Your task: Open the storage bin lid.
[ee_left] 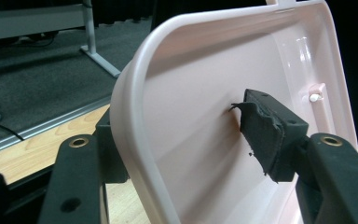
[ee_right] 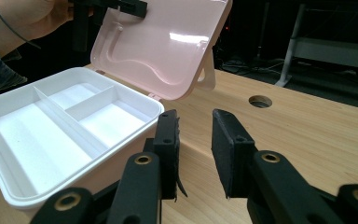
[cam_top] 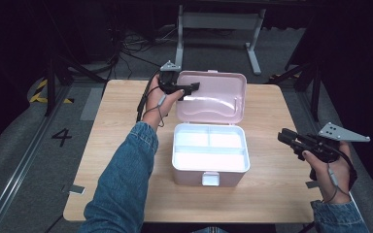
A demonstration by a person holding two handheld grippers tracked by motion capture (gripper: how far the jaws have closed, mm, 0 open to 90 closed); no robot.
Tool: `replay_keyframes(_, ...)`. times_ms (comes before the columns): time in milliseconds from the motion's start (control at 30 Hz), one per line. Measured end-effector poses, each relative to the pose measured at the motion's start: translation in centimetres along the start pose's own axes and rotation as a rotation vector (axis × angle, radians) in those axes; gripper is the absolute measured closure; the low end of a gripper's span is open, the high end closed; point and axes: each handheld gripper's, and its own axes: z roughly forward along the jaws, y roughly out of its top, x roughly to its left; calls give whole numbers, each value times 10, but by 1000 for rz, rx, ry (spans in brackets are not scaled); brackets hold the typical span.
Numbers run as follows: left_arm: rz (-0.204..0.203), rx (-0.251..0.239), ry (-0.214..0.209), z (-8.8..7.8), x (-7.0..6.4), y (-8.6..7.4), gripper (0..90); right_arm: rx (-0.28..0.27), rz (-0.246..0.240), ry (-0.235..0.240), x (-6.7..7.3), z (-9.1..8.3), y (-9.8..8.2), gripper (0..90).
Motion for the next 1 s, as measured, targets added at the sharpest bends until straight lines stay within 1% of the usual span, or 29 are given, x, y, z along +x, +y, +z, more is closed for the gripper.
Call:
replay_keyframes(67,-9,1,-9,2,3,-2,403,2,1,-4,0,0,0,722)
replay_keyframes(100,-21,8,-11,3,4,-3,401,4,0,-5,0,0,0,721)
replay_keyframes(133,-20,5,-12,5,6,-4,399,6,1,-5,1,0,0,720)
replay_keyframes(167,-21,15,-8,6,7,-5,393,7,5,-3,1,0,0,720)
replay_keyframes(200,-26,13,-8,8,8,-6,387,11,7,-4,1,0,0,720)
replay_keyframes(267,-33,25,-4,10,10,-7,376,10,9,-4,1,1,-1,720)
replay_keyframes(333,-39,26,-6,12,11,-8,371,9,6,-5,0,1,-1,720)
replay_keyframes(367,-49,37,-4,13,13,-10,369,11,4,-5,0,1,-1,721)
replay_keyframes(400,-53,36,-9,15,14,-11,368,10,4,-6,0,1,-1,720)
replay_keyframes(433,-53,36,-9,15,14,-11,365,10,4,-6,0,1,-1,720)
replay_keyframes(567,-69,61,-8,18,18,-15,355,14,4,-3,1,1,-1,717)
replay_keyframes(667,-76,62,-8,20,19,-16,353,17,1,-3,2,2,-1,716)
replay_keyframes(700,-84,64,-10,21,20,-17,351,20,1,-2,2,2,-1,716)
replay_keyframes(733,-90,75,-9,23,21,-19,345,21,5,-1,2,2,-1,716)
replay_keyframes(933,-108,89,-9,28,26,-24,333,18,3,2,2,3,-1,712)
replay_keyframes(1000,-124,95,-16,30,27,-27,329,21,2,4,2,3,-1,710)
